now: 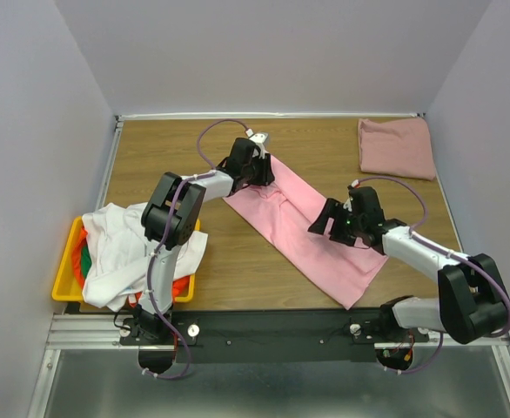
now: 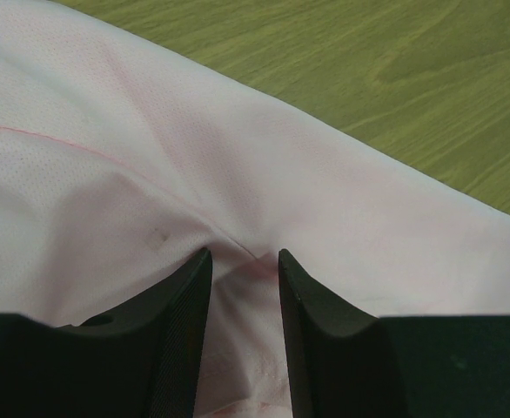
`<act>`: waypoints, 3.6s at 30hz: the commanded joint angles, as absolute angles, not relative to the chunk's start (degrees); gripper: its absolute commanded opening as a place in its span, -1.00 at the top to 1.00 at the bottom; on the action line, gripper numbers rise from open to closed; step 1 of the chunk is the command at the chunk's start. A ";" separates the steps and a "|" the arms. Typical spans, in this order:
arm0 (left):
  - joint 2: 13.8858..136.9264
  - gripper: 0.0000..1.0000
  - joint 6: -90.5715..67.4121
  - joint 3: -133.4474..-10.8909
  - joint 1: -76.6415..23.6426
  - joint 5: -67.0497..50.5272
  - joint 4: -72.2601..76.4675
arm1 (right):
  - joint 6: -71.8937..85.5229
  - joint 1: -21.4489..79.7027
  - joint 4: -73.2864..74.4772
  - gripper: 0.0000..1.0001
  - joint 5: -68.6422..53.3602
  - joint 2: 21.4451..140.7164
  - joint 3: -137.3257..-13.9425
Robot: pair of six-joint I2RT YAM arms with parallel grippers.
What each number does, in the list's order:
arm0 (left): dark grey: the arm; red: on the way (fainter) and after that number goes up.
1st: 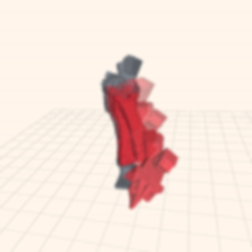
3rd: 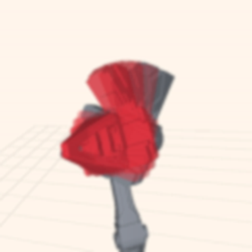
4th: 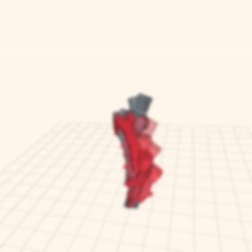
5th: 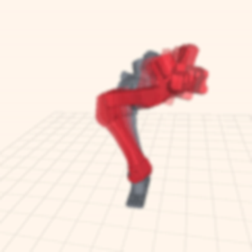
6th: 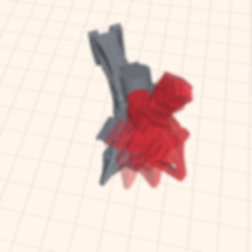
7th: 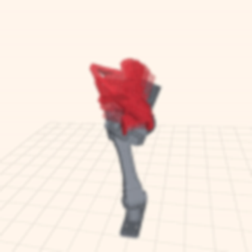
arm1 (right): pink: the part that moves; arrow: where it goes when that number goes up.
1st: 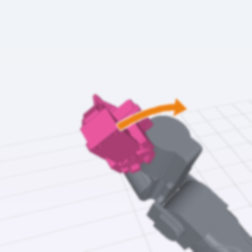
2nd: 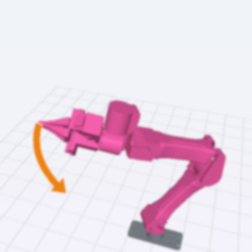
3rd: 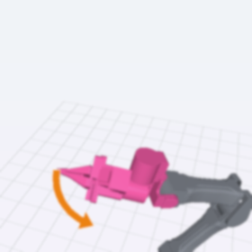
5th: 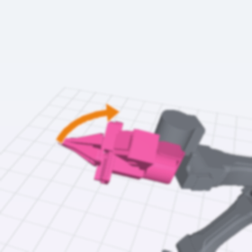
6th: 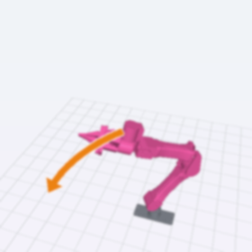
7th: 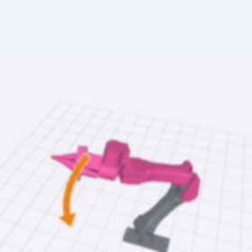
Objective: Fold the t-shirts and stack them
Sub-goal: Fold the tshirt
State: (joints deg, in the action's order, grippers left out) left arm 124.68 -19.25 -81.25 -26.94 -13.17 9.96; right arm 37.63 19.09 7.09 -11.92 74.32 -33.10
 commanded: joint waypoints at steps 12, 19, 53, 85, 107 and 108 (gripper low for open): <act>121.04 0.11 -18.63 -80.51 -26.46 -13.45 7.73 | 39.29 22.06 11.77 -0.76 -10.03 66.89 -32.69; 110.49 0.10 -21.70 -70.59 -26.89 -12.66 12.65 | 39.20 21.97 14.06 -0.81 4.63 67.32 -32.09; 119.00 0.09 -24.17 -67.41 -26.63 -17.92 17.58 | 47.98 28.82 11.08 -0.75 -6.77 66.53 -22.67; 127.61 0.10 -18.28 -87.26 -22.33 -21.45 6.77 | 57.92 56.42 8.96 -0.76 9.76 86.65 -37.00; 104.35 0.10 -20.47 -74.92 -25.22 -9.77 7.81 | 53.26 58.97 23.89 -0.75 25.31 84.29 -44.83; 101.89 0.10 -21.17 -71.32 -26.09 -7.06 10.43 | 53.35 58.97 24.86 -0.75 26.18 84.11 -44.56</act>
